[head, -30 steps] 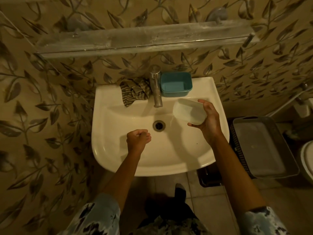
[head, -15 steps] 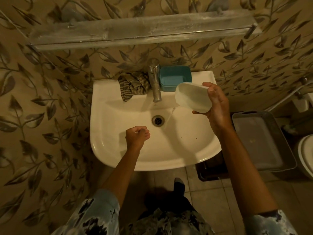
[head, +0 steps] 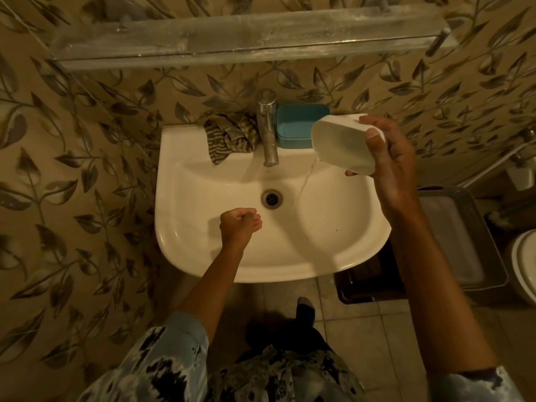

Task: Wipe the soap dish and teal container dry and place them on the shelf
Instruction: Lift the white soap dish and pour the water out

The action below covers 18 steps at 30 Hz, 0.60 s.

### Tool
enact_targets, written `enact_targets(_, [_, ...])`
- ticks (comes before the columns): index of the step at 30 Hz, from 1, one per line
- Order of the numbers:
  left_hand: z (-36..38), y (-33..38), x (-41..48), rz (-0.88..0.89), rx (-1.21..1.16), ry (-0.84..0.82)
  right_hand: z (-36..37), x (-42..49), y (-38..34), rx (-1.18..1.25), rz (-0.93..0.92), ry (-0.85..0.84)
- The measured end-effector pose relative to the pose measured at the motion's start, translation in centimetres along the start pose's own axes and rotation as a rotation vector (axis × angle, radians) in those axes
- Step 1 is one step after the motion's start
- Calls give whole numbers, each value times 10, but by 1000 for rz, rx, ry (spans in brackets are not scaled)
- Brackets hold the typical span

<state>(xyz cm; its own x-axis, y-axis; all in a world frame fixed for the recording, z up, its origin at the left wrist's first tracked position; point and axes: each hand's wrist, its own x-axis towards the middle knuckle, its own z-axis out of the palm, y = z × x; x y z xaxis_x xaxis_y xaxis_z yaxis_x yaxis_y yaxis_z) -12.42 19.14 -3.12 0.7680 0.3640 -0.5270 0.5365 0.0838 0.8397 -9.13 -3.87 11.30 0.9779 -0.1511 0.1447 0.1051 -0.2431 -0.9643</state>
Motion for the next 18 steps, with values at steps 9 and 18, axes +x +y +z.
enact_targets(9, [1,-4,-3,-14,-6,10,-1,-1,-10,-46,-162,-43])
enact_targets(18, [3,-6,-6,-22,-16,10,0,-4,-13,-112,-321,-106])
